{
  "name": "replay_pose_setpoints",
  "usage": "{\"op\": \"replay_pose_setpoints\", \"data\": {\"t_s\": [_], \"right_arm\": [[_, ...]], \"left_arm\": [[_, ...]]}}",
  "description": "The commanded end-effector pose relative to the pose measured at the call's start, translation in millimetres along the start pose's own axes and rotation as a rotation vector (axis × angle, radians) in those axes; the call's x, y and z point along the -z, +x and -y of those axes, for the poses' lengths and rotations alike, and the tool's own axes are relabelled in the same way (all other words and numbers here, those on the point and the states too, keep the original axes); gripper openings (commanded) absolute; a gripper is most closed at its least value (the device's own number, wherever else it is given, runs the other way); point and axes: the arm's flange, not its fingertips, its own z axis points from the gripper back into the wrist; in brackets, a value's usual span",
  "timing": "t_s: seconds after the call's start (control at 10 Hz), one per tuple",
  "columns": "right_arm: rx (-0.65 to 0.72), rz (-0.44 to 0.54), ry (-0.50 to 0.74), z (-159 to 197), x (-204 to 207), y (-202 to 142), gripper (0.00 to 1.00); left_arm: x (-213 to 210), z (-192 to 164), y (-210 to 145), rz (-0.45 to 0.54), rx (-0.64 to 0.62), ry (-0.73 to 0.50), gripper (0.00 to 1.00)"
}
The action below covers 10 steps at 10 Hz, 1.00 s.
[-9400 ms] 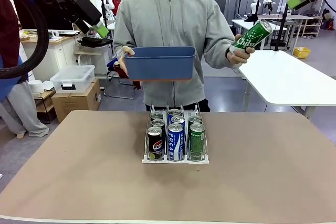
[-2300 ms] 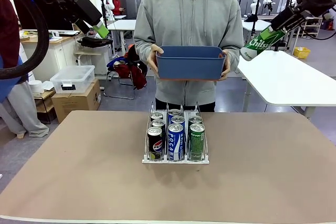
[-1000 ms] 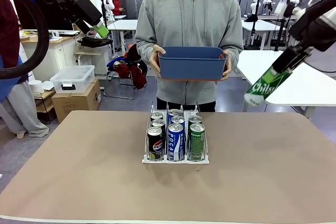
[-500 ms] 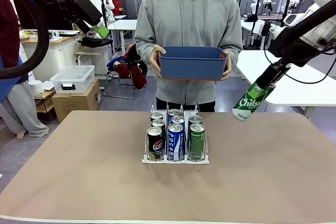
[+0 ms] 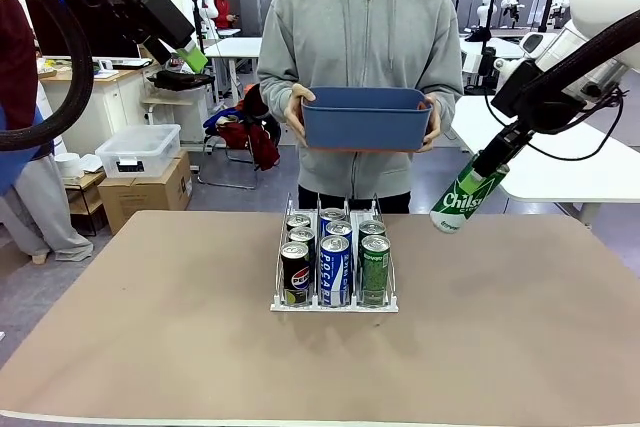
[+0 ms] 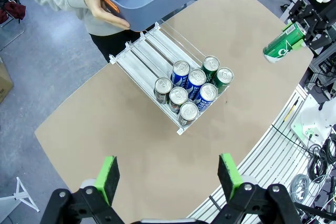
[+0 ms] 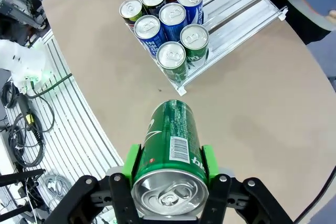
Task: Fill the beverage cans into the dispenser.
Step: Place the picked Sprite in the line of the Automatic Can Dispenser with the same cans.
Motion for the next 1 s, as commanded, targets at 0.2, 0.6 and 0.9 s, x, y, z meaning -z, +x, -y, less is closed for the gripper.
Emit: {"op": "replay_pose_setpoints", "data": {"t_s": [0.2, 0.6, 0.9], "right_arm": [[0.084, -0.068, -0.033, -13.1, 22.5, 14.7, 0.58], [0.147, -0.119, -0.023, -34.0, 51.5, 16.3, 0.58], [0.184, -0.123, -0.016, -43.3, 61.5, 14.7, 0.58]], "left_arm": [[-0.4, -1.7, -0.8, 0.004, 0.0, -0.013, 1.0], [-0.4, -1.7, -0.8, 0.004, 0.0, -0.013, 1.0], [-0.4, -1.7, -0.8, 0.004, 0.0, -0.013, 1.0]]}}
